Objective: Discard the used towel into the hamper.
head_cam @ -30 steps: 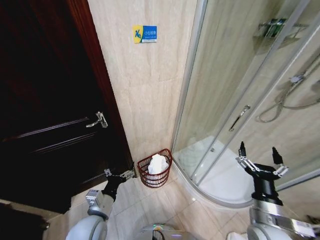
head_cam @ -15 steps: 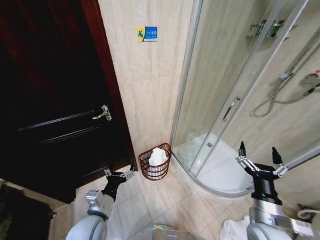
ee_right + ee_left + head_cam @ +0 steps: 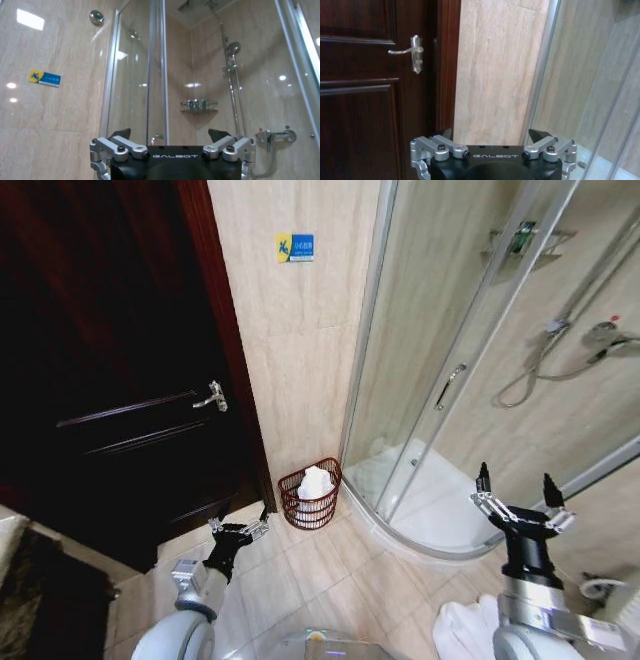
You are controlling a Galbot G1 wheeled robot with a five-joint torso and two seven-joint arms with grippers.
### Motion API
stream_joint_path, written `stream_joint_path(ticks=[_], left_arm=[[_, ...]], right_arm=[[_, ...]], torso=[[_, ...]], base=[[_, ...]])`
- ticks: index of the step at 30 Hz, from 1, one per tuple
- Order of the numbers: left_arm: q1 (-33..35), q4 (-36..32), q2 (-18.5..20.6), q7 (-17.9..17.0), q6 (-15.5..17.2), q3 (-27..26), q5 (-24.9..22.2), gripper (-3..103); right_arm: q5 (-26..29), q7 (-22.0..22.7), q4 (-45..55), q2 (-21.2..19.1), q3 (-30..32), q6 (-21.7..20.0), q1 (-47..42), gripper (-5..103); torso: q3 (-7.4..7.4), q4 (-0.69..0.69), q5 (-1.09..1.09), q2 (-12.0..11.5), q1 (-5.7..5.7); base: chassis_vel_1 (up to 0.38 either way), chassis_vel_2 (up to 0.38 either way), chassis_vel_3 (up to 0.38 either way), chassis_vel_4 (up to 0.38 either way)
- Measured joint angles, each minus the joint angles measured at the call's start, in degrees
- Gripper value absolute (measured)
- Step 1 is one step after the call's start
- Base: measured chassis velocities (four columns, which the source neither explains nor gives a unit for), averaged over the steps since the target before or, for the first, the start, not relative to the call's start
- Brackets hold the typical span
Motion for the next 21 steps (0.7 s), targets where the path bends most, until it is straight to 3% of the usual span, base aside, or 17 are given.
stream_joint_path(ticks=[21], left_arm=[[0.0, 0.0, 0.0, 0.0, 0.0, 0.0, 0.0, 100]], right_arm=[[0.0, 0.5, -0.5, 0.2, 0.2, 1.4, -0.1, 100]], torso=[[0.01, 0.02, 0.00, 0.0, 0.01]], base=[[0.014, -0.015, -0.015, 0.018]])
